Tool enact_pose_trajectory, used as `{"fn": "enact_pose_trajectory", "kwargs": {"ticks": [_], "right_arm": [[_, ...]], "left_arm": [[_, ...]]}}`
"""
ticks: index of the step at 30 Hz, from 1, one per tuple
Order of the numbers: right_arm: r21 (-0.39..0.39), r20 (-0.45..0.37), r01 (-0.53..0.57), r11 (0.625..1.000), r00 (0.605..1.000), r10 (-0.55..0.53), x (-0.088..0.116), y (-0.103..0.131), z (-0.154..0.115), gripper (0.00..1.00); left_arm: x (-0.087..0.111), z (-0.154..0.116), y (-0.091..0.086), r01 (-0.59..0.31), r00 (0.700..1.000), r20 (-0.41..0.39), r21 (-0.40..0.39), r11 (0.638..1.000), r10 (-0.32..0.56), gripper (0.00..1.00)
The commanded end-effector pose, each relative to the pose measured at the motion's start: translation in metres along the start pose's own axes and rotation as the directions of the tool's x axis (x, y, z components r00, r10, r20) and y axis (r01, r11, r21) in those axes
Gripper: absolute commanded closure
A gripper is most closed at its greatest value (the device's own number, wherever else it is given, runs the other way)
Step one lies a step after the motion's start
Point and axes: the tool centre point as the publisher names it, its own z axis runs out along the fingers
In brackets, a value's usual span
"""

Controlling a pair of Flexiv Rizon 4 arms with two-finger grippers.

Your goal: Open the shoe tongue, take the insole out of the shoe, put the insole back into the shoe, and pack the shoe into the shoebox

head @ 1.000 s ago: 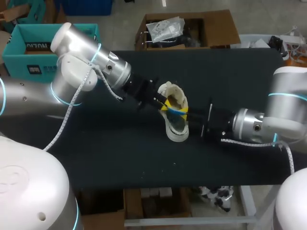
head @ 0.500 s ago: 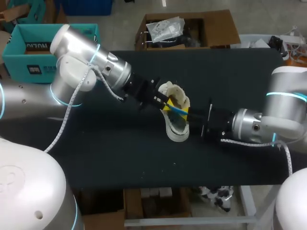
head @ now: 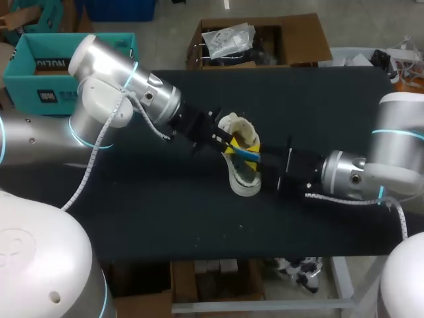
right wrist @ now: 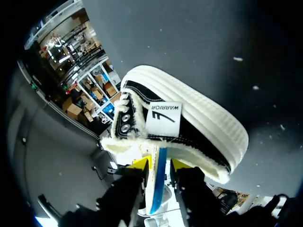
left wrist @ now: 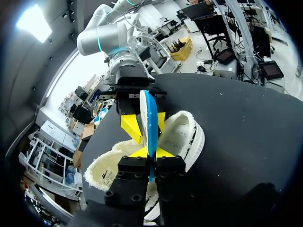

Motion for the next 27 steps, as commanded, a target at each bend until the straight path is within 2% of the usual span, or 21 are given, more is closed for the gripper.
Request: {"fn": "enact_pose_trajectory", "kwargs": {"ticks": [1,2,3,4,15,20,22,23,24,27], "right_arm": [[0.007,0.009,0.002,1.000,1.000,-0.002,0.000,-0.003,-0.003,0.79],[0.009,0.010,0.002,1.000,1.000,-0.002,0.000,-0.003,-0.003,0.82],[0.012,0.011,0.000,1.000,1.000,0.000,0.000,-0.003,-0.002,0.94],[0.014,0.012,0.000,1.000,1.000,0.000,-0.001,-0.002,-0.001,1.00],[0.002,0.027,0.009,1.000,1.000,-0.009,-0.005,0.018,0.014,1.00],[-0.020,0.037,0.009,1.000,0.999,-0.008,-0.007,0.023,0.017,1.00],[-0.024,0.037,0.008,1.000,0.999,-0.007,-0.007,0.024,0.015,1.00],[-0.031,0.037,0.007,0.999,0.999,-0.006,-0.007,0.025,0.014,1.00],[-0.032,0.036,0.006,0.999,0.999,-0.005,-0.007,0.025,0.012,1.00],[-0.040,0.033,0.002,0.999,0.999,-0.001,-0.007,0.026,0.010,1.00]], "left_arm": [[0.002,0.000,0.000,0.002,1.000,0.010,-0.001,1.000,-0.002,1.00],[0.002,0.000,0.001,0.003,1.000,0.010,-0.001,1.000,-0.003,1.00],[0.003,0.001,0.001,0.004,1.000,0.010,-0.002,1.000,-0.004,1.00],[0.003,0.001,0.001,0.004,1.000,0.010,-0.004,1.000,-0.004,1.00],[0.002,0.008,0.017,0.029,0.999,0.020,-0.033,0.999,-0.028,1.00],[0.002,0.006,0.016,0.031,0.999,0.022,-0.030,0.999,-0.030,1.00],[0.002,0.003,0.012,0.019,1.000,0.020,-0.024,1.000,-0.018,0.71],[0.003,0.002,0.010,0.012,1.000,0.020,-0.023,1.000,-0.012,0.63],[0.003,0.001,0.008,0.008,1.000,0.022,-0.020,1.000,-0.007,0.58],[0.002,0.000,0.002,-0.009,1.000,0.023,-0.007,1.000,0.009,0.60]]}}
